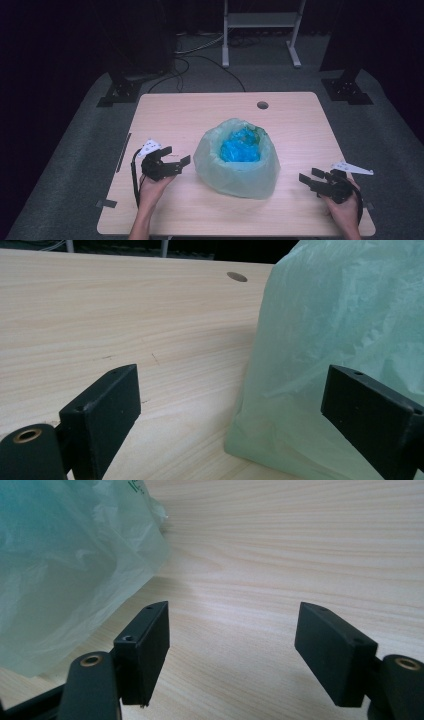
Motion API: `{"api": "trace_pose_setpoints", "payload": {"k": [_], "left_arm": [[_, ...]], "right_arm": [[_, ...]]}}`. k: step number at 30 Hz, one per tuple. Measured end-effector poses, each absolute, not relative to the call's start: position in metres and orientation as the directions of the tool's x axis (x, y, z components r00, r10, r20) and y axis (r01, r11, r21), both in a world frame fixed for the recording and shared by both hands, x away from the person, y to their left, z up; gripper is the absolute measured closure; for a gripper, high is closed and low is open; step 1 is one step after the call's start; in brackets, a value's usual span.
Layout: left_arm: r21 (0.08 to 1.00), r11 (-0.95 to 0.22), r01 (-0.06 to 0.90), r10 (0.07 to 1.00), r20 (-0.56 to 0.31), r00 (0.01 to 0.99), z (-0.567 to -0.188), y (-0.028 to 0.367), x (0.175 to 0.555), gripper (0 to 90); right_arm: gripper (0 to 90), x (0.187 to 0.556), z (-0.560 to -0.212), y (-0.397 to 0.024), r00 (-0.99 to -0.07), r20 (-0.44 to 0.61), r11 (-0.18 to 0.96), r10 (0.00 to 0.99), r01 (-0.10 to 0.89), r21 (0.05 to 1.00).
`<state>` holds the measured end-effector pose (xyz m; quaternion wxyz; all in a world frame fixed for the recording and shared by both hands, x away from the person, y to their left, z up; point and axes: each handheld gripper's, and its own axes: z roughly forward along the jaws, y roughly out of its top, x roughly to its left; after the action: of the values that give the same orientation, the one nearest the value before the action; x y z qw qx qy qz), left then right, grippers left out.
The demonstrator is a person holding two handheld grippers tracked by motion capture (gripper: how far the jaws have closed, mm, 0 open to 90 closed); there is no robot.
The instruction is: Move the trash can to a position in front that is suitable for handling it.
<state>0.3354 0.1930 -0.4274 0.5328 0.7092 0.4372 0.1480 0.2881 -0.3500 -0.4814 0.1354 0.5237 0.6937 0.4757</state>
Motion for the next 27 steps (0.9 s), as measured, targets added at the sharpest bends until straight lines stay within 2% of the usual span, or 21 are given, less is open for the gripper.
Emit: {"api": "trace_pose_setpoints", "payload": {"k": [18,27], "left_arm": [[0.887,-0.029,0.461,0.779,-0.269,0.567,-0.424,0.196,0.336,7.8],[0.885,-0.024,0.464,0.780,-0.274,0.563,-0.426,0.196,0.336,7.8]], "right_arm": [[28.6,0.279,-0.478,-0.324,-0.523,0.295,0.081,0.800,0.581,0.810],[27.9,0.272,-0.470,-0.288,-0.643,0.264,0.167,0.719,0.528,0.832]]}}
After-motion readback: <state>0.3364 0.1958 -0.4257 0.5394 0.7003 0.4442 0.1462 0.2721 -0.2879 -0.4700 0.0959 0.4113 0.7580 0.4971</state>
